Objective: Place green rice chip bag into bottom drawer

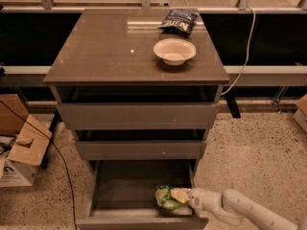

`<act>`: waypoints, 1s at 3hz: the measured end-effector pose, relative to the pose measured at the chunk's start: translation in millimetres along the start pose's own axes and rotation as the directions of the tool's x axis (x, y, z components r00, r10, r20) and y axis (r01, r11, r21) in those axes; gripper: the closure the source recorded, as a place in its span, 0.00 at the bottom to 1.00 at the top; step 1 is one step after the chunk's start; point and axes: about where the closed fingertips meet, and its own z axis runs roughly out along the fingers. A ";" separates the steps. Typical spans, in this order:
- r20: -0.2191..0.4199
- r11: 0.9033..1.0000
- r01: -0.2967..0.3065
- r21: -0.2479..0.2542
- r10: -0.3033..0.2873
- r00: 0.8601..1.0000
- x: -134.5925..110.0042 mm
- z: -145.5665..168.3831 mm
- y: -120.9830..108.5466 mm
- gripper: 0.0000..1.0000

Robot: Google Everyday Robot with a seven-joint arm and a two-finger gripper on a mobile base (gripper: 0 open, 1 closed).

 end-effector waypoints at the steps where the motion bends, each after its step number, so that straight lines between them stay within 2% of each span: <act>1: 0.013 0.997 -0.049 0.057 0.048 0.999 15.0 10.5 -21.6 0.75; 2: 0.019 0.988 -0.122 0.092 0.120 0.993 34.4 29.3 -33.4 0.52; 3: 0.018 0.987 -0.127 0.094 0.126 0.992 36.7 32.4 -33.8 0.28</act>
Offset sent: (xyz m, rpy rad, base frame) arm -0.0004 0.0172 -0.0898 -0.0178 0.1810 -0.1854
